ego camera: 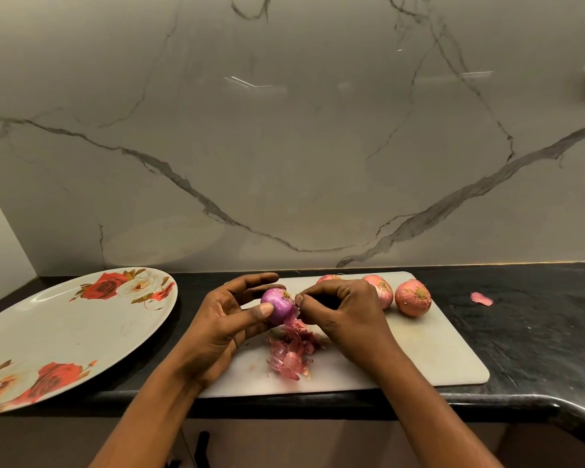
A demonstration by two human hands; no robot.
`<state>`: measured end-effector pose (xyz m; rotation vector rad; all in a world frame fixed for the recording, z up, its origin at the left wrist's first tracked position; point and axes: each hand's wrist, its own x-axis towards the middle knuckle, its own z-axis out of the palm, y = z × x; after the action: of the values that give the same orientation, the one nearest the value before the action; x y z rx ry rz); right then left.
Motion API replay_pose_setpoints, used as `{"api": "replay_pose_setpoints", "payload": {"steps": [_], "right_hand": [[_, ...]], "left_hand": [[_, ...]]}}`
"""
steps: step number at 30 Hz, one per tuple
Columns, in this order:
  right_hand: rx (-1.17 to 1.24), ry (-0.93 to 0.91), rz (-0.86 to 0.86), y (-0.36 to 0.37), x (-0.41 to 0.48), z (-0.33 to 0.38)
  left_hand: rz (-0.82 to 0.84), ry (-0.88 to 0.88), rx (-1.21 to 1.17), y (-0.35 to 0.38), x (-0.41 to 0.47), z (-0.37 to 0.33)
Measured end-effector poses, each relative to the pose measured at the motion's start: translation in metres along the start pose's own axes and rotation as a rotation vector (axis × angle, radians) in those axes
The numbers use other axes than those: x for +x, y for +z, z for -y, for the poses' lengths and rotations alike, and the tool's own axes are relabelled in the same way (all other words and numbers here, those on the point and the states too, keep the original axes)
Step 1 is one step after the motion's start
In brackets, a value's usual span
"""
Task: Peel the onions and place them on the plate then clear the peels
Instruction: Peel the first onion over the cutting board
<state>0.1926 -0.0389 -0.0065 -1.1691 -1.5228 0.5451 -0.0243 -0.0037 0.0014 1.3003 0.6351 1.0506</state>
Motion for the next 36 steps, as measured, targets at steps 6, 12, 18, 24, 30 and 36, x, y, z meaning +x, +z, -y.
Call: {"api": "replay_pose_setpoints", "payload": {"steps": [6,12,18,24,30,36], "right_hand": [[0.103,0.065,-0.04,0.001,0.002,-0.005],[0.04,0.0,0.011,0.001,0.0,-0.003],[0.062,-0.058,0.091,-0.001,-0.004,0.009],[0.041,-0.041,0.069,-0.001,-0.002,0.006],[0.035,-0.048,0.083,-0.002,-0.004,0.006],[0.044,-0.008,0.076,-0.001,-0.004,0.004]], "left_hand": [[-0.063,-0.006,-0.037,0.002,0.004,0.001],[-0.071,-0.03,-0.033,0.004,0.004,0.001],[-0.066,-0.027,-0.01,0.002,0.003,0.001],[-0.067,-0.033,-0.01,0.001,0.003,0.001],[-0.076,-0.023,-0.015,0.0,0.004,0.002],[-0.086,-0.019,-0.046,0.002,0.005,0.001]]}}
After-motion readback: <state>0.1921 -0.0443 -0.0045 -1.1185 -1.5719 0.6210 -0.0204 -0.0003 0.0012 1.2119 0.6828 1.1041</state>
